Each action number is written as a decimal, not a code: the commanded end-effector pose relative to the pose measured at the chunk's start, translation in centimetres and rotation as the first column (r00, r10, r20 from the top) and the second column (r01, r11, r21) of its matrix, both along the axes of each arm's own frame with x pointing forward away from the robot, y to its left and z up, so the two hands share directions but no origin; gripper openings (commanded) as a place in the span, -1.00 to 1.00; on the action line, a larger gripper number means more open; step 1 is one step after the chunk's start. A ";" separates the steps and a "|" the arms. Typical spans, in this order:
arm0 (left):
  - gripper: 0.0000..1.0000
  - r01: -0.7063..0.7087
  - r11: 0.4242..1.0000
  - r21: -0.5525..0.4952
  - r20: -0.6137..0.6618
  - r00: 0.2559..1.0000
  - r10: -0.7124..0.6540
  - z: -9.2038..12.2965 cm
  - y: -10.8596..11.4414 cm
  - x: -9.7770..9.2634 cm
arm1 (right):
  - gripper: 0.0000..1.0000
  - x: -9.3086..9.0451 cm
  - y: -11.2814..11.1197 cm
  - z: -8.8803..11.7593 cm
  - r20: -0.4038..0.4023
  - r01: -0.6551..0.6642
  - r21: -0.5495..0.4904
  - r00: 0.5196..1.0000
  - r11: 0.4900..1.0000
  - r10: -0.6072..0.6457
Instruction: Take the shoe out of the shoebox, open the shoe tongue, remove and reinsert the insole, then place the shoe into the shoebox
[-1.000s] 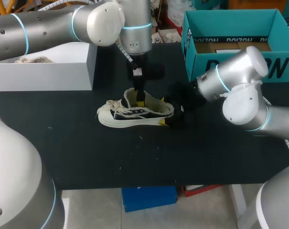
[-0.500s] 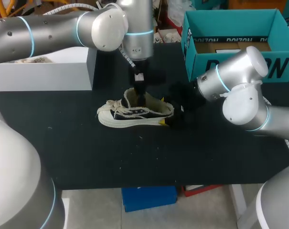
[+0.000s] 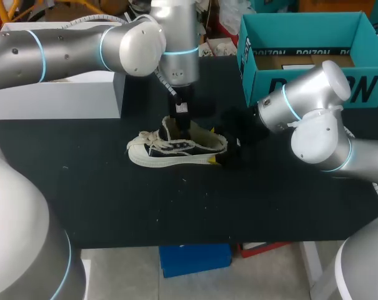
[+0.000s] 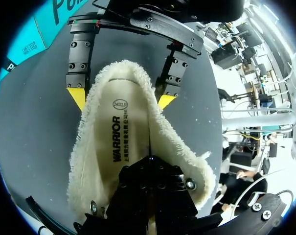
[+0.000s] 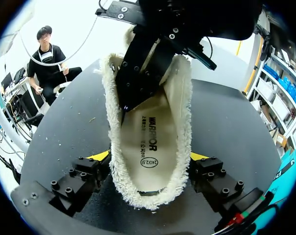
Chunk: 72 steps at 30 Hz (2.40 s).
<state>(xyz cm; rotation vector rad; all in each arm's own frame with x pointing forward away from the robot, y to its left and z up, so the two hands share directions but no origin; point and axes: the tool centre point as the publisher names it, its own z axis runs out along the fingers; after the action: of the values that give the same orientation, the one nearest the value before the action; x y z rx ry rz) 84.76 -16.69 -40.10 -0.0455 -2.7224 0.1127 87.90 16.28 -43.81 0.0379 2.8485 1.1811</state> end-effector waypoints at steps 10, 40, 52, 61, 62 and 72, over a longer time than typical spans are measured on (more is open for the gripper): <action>-1.00 -0.014 1.000 -0.005 -0.002 1.000 0.014 -1.0 -0.1 -1.0 | -1.00 0.0 -0.1 -0.2 0.000 0.002 -0.003 1.000 1.000 -0.002; -0.35 -0.009 0.997 0.075 0.074 0.997 0.004 -2.7 0.3 -1.3 | -1.00 0.0 -0.1 -0.2 0.000 0.002 -0.003 1.000 1.000 -0.002; -0.25 -0.056 0.977 0.208 0.300 0.954 -0.009 -4.3 1.4 -1.1 | -1.00 0.0 -0.1 -0.2 0.000 0.002 -0.003 1.000 1.000 -0.002; -0.25 -0.129 0.955 0.266 0.497 0.867 -0.021 -5.1 2.8 0.6 | -1.00 0.0 -0.1 -0.2 0.000 0.002 -0.003 1.000 1.000 -0.002; -0.28 -0.136 0.955 0.263 0.507 0.862 -0.017 -5.2 2.9 0.7 | -1.00 0.0 -0.1 -0.2 0.000 0.002 -0.003 1.000 1.000 -0.002; -0.28 -0.136 0.952 0.273 0.603 0.795 -0.059 -5.8 3.1 2.0 | -1.00 0.0 -0.1 -0.2 0.000 0.002 -0.003 1.000 1.000 -0.002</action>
<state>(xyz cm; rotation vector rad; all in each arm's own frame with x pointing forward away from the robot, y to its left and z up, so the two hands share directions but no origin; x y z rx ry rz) 86.64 -14.31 -42.66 0.0867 -3.3013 -0.3602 87.84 16.35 -43.81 0.0369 2.8474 1.1829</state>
